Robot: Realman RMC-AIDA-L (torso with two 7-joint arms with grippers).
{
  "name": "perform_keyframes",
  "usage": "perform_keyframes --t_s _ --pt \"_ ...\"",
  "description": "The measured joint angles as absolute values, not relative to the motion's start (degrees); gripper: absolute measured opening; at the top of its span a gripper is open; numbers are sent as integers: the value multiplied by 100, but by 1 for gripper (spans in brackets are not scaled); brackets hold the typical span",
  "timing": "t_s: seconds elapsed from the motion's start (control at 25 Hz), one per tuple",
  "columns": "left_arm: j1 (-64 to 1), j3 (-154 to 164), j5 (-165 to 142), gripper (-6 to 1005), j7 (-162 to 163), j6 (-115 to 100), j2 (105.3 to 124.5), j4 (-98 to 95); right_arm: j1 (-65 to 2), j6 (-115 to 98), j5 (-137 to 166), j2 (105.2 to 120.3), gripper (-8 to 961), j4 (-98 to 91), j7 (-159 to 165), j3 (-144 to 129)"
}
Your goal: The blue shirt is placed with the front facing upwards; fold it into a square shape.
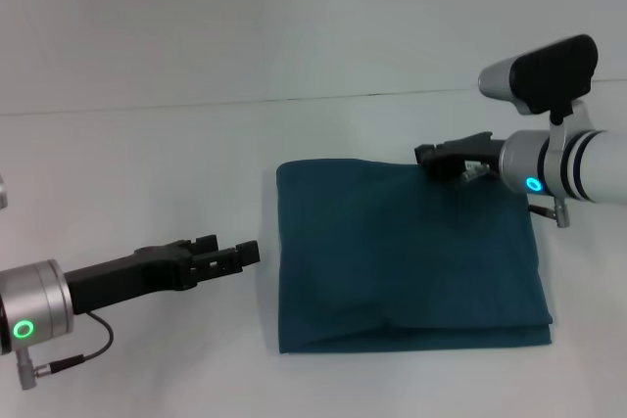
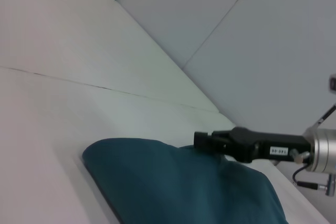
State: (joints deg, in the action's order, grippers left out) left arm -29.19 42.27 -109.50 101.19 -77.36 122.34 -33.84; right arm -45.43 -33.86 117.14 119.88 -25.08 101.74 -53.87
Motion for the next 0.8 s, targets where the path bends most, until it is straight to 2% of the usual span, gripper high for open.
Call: perform_keyframes --t_s 0.36,0.64,0.8 --pt "-2892 4227 -10931 963 10121 -7733 12234 -3384 -4562 -3885 11659 11895 58 -2938 10788 -5394" --pt "-2893 4228 -10927 963 10118 -7670 12234 -3384 -4512 -4563 12110 11762 104 -3196 11456 -5391" --pt "-2906 4227 -10934 962 10124 -7636 12223 -3383 -4166 -4952 12199 11752 216 -3681 11699 -5344"
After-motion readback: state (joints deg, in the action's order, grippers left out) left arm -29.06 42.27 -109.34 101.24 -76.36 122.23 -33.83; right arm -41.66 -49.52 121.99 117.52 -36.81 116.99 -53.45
